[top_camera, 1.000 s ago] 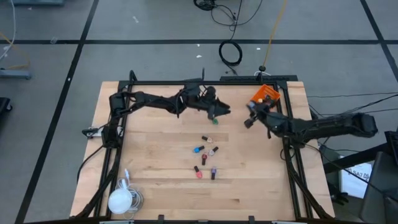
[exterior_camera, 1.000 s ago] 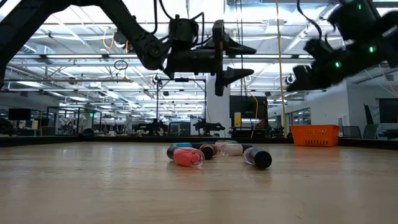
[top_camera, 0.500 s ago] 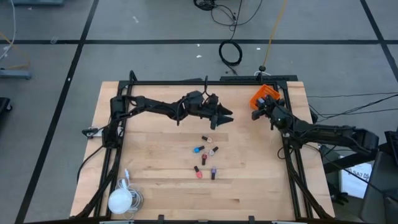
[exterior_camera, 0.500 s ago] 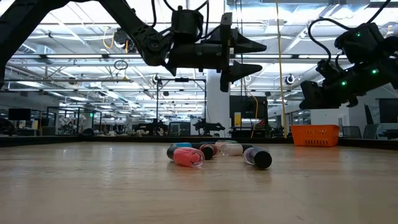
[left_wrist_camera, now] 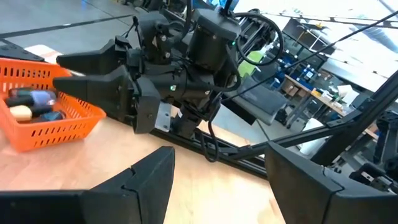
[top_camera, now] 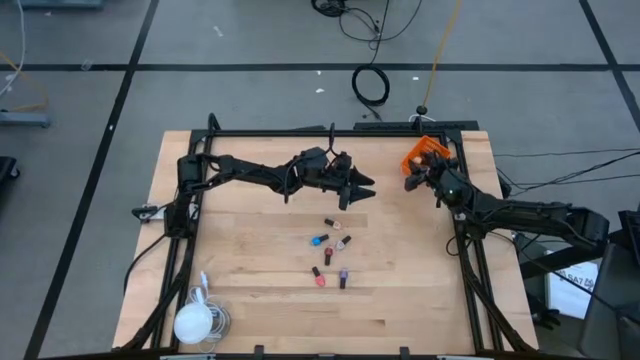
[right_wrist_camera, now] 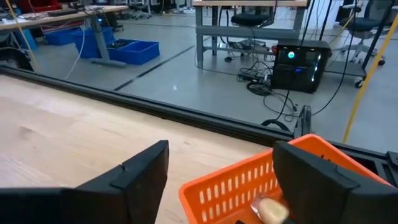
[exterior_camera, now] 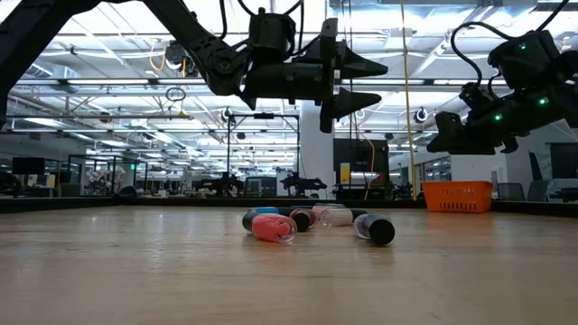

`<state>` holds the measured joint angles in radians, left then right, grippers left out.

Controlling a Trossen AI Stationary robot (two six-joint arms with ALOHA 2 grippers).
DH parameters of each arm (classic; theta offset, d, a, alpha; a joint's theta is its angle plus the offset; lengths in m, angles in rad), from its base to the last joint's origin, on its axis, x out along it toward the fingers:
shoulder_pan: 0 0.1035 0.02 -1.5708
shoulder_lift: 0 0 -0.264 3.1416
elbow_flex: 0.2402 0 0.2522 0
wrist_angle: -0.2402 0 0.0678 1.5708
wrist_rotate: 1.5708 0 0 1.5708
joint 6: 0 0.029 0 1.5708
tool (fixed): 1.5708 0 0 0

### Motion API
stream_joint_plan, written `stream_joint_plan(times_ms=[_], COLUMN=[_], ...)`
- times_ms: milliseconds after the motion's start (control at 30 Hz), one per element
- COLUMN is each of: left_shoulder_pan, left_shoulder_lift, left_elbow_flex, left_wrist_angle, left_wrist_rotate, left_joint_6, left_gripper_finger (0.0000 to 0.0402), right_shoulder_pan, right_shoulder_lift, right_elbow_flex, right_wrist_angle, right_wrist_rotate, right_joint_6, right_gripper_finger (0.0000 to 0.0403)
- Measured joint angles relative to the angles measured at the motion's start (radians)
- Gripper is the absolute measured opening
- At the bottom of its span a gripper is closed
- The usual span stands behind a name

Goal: Pick & Place Nail Polish
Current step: Put the white nail polish bottle into the orange basket

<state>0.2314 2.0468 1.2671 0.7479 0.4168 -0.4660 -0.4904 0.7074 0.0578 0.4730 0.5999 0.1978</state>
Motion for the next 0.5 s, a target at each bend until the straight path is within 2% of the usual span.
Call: stream_joint_plan(times_ms=[67,167,500], left_shoulder_pan=[0.000,0.000,0.006], left_shoulder_lift=[0.000,0.000,0.000], left_elbow_flex=[0.000,0.000,0.000], left_wrist_angle=[-0.024,-0.072,-0.263], left_wrist_rotate=[0.000,0.000,-0.002], left_joint_6=[0.002,0.042,0.180], left_gripper_finger=[0.0243,0.0243,0.0243], right_shoulder_pan=[0.001,0.001,0.002], right_shoulder_lift=[0.000,0.000,0.000], right_elbow_flex=[0.000,-0.001,-0.001], right_wrist_angle=[0.026,0.081,0.269], right_wrist_rotate=[-0.009,-0.089,-0.535], right_joint_6=[0.000,-0.009,-0.020], right_gripper_finger=[0.0276,0.0276,0.0265])
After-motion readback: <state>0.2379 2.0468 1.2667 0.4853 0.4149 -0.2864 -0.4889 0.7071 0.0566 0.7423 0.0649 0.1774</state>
